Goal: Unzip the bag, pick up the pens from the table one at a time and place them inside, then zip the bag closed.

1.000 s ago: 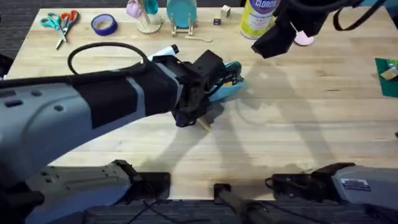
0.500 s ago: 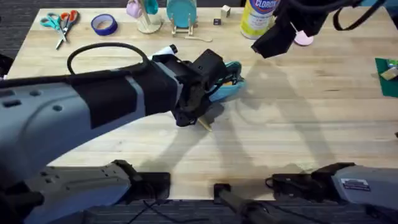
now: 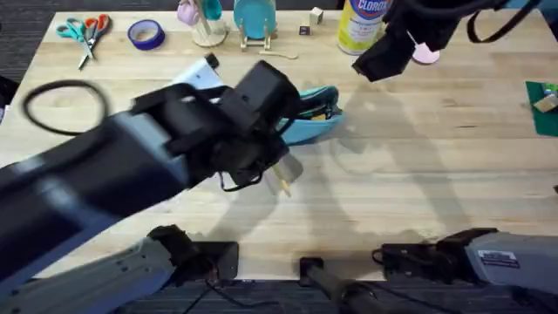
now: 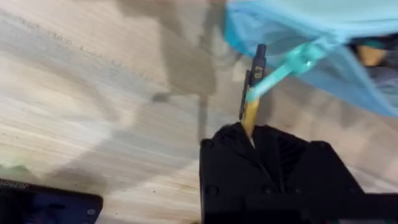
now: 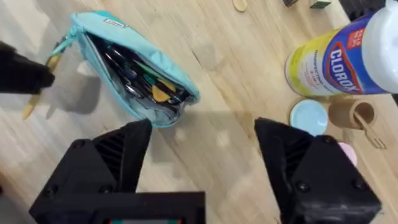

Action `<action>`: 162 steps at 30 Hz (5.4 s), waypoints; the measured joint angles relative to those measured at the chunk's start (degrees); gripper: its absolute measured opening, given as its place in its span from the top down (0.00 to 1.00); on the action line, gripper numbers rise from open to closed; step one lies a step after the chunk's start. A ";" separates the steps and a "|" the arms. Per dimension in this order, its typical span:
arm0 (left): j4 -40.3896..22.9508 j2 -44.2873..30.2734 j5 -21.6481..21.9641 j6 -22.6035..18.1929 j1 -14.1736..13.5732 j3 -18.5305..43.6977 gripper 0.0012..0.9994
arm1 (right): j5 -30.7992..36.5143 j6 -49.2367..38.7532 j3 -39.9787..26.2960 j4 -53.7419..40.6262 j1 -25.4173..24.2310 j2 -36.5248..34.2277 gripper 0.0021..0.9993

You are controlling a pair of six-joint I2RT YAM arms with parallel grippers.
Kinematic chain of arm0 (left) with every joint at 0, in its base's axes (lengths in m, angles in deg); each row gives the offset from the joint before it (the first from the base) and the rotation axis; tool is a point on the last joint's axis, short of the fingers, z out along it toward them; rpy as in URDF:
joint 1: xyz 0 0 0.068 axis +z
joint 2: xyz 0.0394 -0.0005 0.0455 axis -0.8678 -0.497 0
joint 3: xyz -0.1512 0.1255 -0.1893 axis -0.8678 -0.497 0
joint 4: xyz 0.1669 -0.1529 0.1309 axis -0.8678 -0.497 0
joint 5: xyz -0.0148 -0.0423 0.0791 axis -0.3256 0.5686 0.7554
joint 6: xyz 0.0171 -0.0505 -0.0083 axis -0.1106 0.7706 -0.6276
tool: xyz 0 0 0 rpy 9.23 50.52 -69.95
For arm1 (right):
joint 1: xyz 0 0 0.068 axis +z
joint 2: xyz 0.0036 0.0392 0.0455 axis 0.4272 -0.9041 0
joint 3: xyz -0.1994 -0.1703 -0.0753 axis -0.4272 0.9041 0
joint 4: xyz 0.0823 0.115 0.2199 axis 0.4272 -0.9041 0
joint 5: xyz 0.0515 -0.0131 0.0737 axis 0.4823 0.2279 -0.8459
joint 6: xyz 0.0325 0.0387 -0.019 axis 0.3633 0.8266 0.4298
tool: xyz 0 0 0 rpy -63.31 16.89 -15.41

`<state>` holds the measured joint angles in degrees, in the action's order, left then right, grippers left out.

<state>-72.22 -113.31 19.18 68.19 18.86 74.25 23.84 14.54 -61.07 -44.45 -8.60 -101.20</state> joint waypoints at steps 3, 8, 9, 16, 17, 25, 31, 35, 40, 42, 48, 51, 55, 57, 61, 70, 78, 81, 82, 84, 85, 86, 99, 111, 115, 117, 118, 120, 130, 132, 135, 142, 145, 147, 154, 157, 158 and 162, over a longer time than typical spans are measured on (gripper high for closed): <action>-0.27 4.18 1.50 -1.14 0.02 0.00 0.96 | 0.00 0.00 0.00 0.03 0.00 0.00 0.00; -1.31 8.83 3.41 -3.80 0.54 0.00 0.96 | 0.00 0.00 0.00 0.19 0.00 0.00 0.00; -1.13 9.55 3.61 -4.85 0.93 0.00 0.96 | 0.00 0.00 0.00 0.20 0.00 0.00 0.00; 5.42 10.98 4.69 -17.99 2.67 0.00 0.96 | 0.00 0.00 0.00 0.33 0.00 0.00 0.00; 7.05 10.98 4.79 -20.68 2.67 0.00 0.96 | 0.00 0.00 0.00 0.35 0.00 0.00 0.00; 18.89 10.98 5.08 -50.15 2.67 0.00 0.96 | 0.00 0.00 0.00 0.35 0.00 0.00 0.00; 23.57 10.98 5.34 -71.54 2.67 0.00 0.96 | 0.00 0.00 0.00 -0.51 0.00 0.00 0.00; 25.27 10.96 5.16 -82.28 2.67 0.00 0.96 | 0.02 0.00 0.07 -0.95 0.00 0.60 0.00; 27.44 9.11 2.87 -93.06 2.67 0.00 0.96 | 0.02 0.00 0.11 -2.04 -0.45 5.10 0.00; 28.65 7.25 1.71 -95.85 2.67 0.00 0.96 | 0.00 0.00 0.11 -2.56 -1.26 7.16 0.00; 33.79 1.88 -0.28 -100.46 2.67 0.00 0.96 | 0.02 0.00 0.11 -3.78 -5.72 12.10 0.00; 35.34 -0.15 -1.75 -101.99 2.67 0.00 0.96 | 0.02 0.00 0.11 -3.91 -7.32 13.68 0.00; 35.76 -3.46 -2.96 -103.92 2.67 0.00 0.96 | 0.02 0.00 0.11 -3.95 -8.84 15.43 0.00; 35.76 -5.40 -3.10 -104.80 2.67 0.00 0.96 | 0.02 0.00 0.11 -4.20 -9.27 15.96 0.00; 35.74 -8.82 -3.16 -106.00 2.67 0.00 0.96 | 0.02 0.00 0.11 -5.20 -9.38 16.15 0.00; 33.98 -10.64 -2.73 -108.09 3.82 0.00 0.96 | 0.02 0.00 0.11 -5.49 -9.38 16.15 0.00; 30.79 -10.64 -2.72 -108.96 6.08 0.00 0.87 | 0.02 0.00 0.11 -5.49 -9.38 16.15 0.00; 31.13 -10.64 -2.68 -109.22 6.24 0.00 0.46 | 0.02 -0.01 0.11 -5.49 -9.38 16.15 0.00; 31.42 -10.64 -2.64 -109.22 6.25 0.00 0.31 | 0.02 0.00 0.11 -5.50 -9.38 16.15 0.00; 32.14 -10.64 -2.60 -109.08 6.25 0.00 0.05 | 0.02 -0.01 0.11 -5.49 -9.38 16.15 0.00; 32.59 -10.64 -2.50 -109.18 6.25 0.00 0.02 | 0.02 0.00 0.11 -5.49 -9.38 16.15 0.00; 33.08 -10.64 -2.46 -109.17 6.25 0.00 0.01 | 0.02 0.00 0.11 -5.49 -9.38 16.15 0.00; 34.34 -8.94 -2.29 -108.36 6.25 0.26 0.01 | 0.02 0.00 0.11 -5.51 -9.38 16.15 0.00; 24.78 8.08 -3.90 -106.14 8.49 0.66 0.01 | 0.02 0.00 0.11 -5.81 -9.38 16.15 0.00; 19.46 12.59 -8.07 -105.98 13.22 0.66 0.01 | 0.02 0.00 0.11 -5.86 -9.38 16.15 0.00; 17.15 14.83 -10.32 -105.92 16.43 0.66 0.01 | 0.02 0.00 0.11 -5.86 -9.38 16.15 0.00; 16.34 15.87 -11.25 -105.89 18.19 0.66 0.01 | 0.02 0.00 0.11 -5.86 -9.38 16.15 0.00; 15.37 17.64 -13.12 -105.89 21.89 0.66 0.01 | 0.02 0.00 0.11 -5.86 -9.38 16.15 0.00; 5.62 20.19 -33.89 -113.36 44.45 0.68 0.01 | 0.02 -0.25 0.11 -5.86 -9.38 16.15 0.00; 4.66 19.48 -38.38 -115.37 48.35 0.68 0.01 | 0.02 -0.42 0.11 -5.86 -9.38 16.15 0.00; -0.07 17.92 -44.54 -120.18 53.65 0.68 0.01 | 0.02 -0.62 0.11 -5.86 -9.38 16.15 0.00; -1.92 15.45 -51.02 -128.10 60.70 0.68 0.01 | 0.02 -1.30 0.11 -5.86 -9.38 16.15 0.00; 1.05 14.90 -50.98 -129.18 61.51 0.68 0.01 | 0.02 -1.38 0.11 -5.86 -9.38 16.15 0.00; 0.35 14.59 -50.70 -129.47 61.53 0.68 0.01 | 0.02 -1.53 0.11 -5.86 -9.38 16.15 0.00; -8.04 14.39 -51.43 -131.91 61.53 0.68 0.01 | 0.02 -1.53 0.11 -5.86 -9.38 16.15 0.00; -14.01 14.41 -52.91 -137.84 61.53 0.68 0.01 | 0.02 -1.53 0.11 -5.86 -9.38 16.15 0.00; -14.73 14.41 -53.95 -139.97 61.53 0.68 0.01 | 0.02 -1.53 0.11 -5.86 -9.38 16.14 0.00; -15.08 14.41 -56.99 -145.32 61.53 0.68 0.01 | 0.02 -1.53 0.11 -5.86 -9.38 16.15 0.00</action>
<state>-87.30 -98.89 -37.81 -77.12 80.38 74.93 23.86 13.01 -60.96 -50.31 -17.98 -85.04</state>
